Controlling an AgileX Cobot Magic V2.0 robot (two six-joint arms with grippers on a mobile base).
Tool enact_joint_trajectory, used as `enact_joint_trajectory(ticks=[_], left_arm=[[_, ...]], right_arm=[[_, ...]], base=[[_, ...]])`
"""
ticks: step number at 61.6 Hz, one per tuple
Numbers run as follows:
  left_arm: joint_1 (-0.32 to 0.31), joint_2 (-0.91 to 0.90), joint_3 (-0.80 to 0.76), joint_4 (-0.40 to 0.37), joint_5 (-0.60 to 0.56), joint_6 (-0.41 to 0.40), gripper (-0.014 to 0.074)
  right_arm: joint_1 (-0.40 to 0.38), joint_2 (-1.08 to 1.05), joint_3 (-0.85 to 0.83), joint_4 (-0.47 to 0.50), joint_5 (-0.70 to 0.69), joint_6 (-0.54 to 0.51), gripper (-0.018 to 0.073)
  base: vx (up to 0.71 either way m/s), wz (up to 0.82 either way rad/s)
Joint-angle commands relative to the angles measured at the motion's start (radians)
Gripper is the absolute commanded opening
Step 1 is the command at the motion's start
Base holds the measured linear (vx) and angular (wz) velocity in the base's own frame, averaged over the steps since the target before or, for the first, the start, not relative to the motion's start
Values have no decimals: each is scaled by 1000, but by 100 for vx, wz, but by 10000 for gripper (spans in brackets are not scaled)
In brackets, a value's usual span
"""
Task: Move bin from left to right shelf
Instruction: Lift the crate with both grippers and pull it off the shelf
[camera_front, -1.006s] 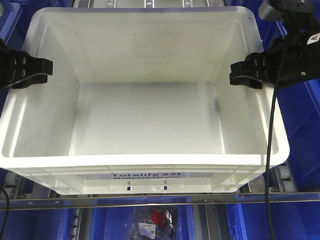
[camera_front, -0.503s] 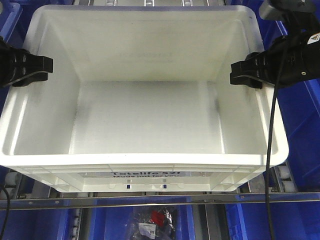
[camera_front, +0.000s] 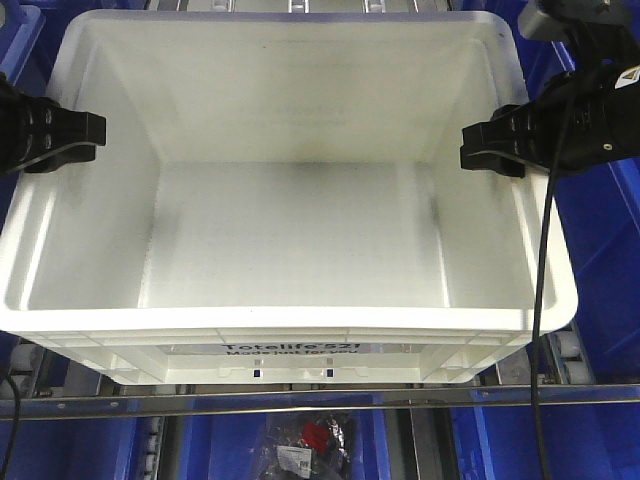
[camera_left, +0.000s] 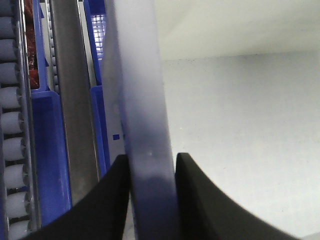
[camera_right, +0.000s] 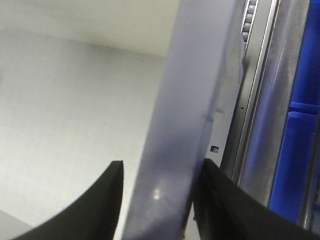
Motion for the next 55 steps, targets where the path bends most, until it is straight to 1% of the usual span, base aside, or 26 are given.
enact_joint_trajectory(ticks=[1, 55], left_arm=[[-5, -41, -40, -31, -130, 25, -8], [-5, -41, -40, -31, -130, 25, -8]], right_arm=[[-3, -45, -36, 26, -58, -51, -4], [-3, -45, -36, 26, -57, -51, -4]], base=[[0, 0], [-2, 0]])
